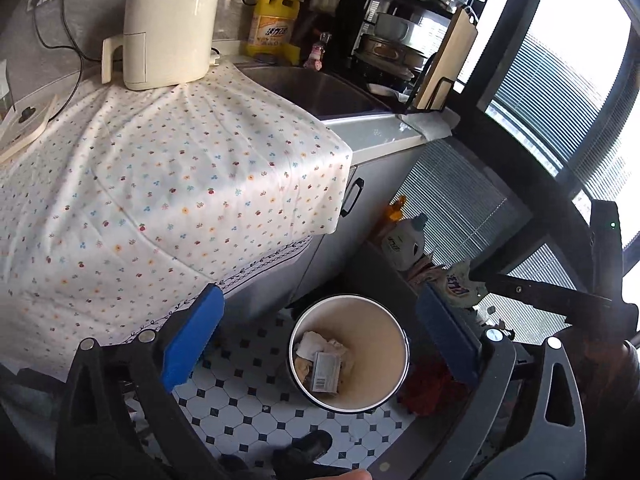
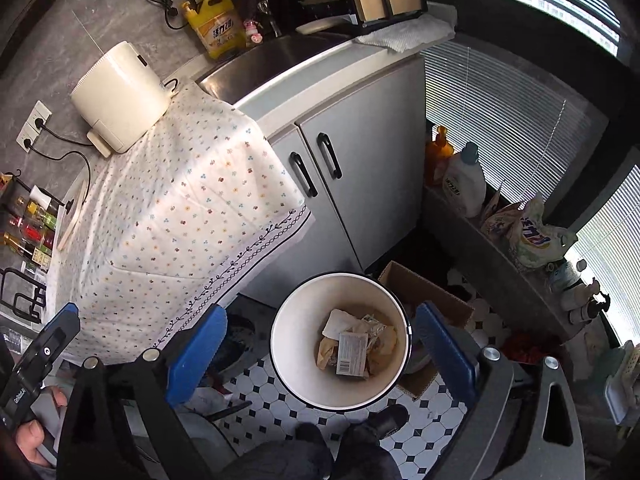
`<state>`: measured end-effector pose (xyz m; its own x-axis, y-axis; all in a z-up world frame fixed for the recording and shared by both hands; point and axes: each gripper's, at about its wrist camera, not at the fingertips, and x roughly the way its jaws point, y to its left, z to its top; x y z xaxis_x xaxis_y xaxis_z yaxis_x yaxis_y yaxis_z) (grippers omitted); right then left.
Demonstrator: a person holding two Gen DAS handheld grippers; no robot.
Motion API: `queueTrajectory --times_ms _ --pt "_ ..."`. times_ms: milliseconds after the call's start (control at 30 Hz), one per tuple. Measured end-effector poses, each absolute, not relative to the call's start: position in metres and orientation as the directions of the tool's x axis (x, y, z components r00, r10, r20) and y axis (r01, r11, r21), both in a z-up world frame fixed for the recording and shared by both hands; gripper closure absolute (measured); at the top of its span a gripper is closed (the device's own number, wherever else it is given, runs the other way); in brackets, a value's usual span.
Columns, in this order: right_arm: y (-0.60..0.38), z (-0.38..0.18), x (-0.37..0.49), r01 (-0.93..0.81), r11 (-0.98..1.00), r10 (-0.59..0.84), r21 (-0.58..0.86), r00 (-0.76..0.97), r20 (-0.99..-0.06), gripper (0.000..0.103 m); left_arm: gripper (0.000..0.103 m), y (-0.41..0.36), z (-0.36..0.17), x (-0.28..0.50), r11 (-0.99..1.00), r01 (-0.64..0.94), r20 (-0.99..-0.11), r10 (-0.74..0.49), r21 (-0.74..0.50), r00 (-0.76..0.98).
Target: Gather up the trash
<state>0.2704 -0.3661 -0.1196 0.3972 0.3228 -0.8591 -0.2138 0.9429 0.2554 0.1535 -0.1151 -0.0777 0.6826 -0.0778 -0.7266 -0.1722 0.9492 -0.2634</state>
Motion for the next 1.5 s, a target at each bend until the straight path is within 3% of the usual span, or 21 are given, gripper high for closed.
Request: queueTrajectory --times_ms 700,1000,1500 --pt "-0.339 0.006 0.145 -0.168 0.953 0.300 0.252 0.637 -0.710 0.008 0.006 -0.064 0.018 0.035 0.968 -0.086 -0.624 -0.082 -0.234 0.777" --pt "-0.316 0.022 0.084 -0.182 0.950 0.308 0.253 0.678 -0.668 0.008 0.006 -0.047 0.051 -0.021 0.976 -0.080 -0.561 -0.047 -0.200 0.826" --pt "-0.284 0.022 0.006 -0.180 0.960 0.278 0.217 0.724 -0.631 0.008 0.006 -0.032 0.059 -0.079 0.981 -0.086 -0.517 -0.016 -0.173 0.856"
